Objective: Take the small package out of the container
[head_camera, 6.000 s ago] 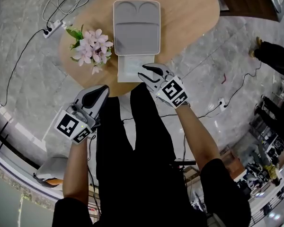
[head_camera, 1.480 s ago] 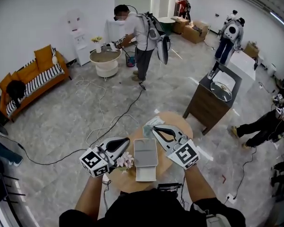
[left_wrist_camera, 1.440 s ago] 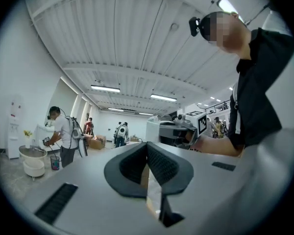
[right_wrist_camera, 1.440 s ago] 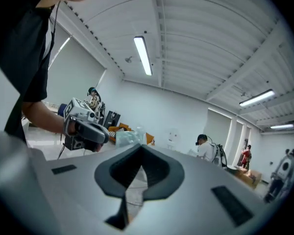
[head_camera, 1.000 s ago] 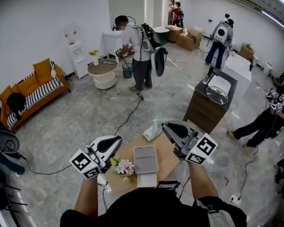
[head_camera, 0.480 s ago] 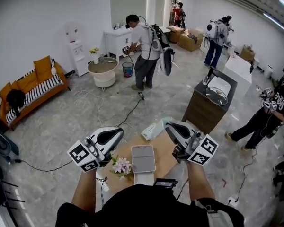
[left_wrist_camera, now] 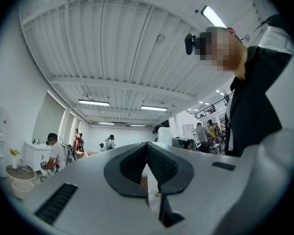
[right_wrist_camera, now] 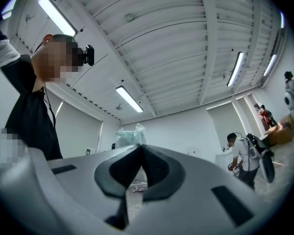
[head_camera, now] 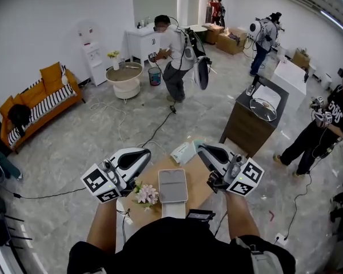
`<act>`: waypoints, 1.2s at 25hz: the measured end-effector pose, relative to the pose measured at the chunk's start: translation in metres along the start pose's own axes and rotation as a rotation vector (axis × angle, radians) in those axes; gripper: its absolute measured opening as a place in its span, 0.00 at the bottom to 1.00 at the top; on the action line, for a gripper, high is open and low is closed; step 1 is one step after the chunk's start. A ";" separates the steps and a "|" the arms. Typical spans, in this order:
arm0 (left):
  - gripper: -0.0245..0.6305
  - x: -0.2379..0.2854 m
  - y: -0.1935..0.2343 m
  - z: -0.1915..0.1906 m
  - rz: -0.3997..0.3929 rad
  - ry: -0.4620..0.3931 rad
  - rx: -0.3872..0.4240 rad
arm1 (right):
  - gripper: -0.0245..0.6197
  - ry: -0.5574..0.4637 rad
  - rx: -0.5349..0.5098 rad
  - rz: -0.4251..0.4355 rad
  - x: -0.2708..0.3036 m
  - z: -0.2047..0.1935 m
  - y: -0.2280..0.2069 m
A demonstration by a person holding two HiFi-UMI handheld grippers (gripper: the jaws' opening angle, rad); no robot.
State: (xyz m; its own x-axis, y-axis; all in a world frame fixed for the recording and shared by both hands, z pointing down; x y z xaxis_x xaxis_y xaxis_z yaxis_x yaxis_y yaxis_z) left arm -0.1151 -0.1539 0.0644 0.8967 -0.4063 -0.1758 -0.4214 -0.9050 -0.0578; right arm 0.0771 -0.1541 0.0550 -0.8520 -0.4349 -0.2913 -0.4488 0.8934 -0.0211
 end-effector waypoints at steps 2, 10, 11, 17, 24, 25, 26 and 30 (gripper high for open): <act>0.06 0.001 0.001 0.000 -0.001 -0.002 -0.005 | 0.06 -0.002 0.004 0.008 0.001 0.000 -0.001; 0.06 0.010 -0.002 -0.004 0.000 0.005 -0.008 | 0.06 -0.012 0.013 0.038 0.000 0.001 -0.004; 0.06 0.010 -0.002 -0.004 -0.002 0.006 -0.009 | 0.06 -0.015 0.018 0.040 0.000 0.000 -0.005; 0.06 0.013 -0.007 -0.010 -0.009 0.007 -0.030 | 0.06 0.006 0.042 0.047 -0.004 -0.008 -0.001; 0.06 0.016 -0.019 -0.033 -0.016 0.020 -0.083 | 0.06 0.053 0.074 0.058 -0.013 -0.025 0.003; 0.06 0.018 -0.021 -0.036 -0.018 0.023 -0.093 | 0.06 0.060 0.082 0.059 -0.015 -0.027 0.002; 0.06 0.020 -0.023 -0.039 -0.019 0.025 -0.103 | 0.06 0.066 0.089 0.059 -0.018 -0.028 0.001; 0.06 0.029 -0.022 -0.048 -0.017 0.019 -0.125 | 0.06 0.077 0.100 0.075 -0.024 -0.030 -0.007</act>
State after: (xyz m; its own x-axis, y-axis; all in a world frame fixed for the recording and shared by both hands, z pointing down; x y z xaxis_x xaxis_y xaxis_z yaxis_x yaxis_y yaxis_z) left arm -0.0731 -0.1523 0.1074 0.9064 -0.3922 -0.1571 -0.3872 -0.9199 0.0627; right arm 0.0929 -0.1535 0.0913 -0.9023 -0.3701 -0.2212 -0.3569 0.9289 -0.0987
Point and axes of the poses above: the fingertips, and each gripper's own axes: x forward along the fingers, y to its left, z out of its top, the point moved 3 cm from there along -x, backward along the fingers, and after that the axes turned 3 degrees about y, right-handed, at the moved point
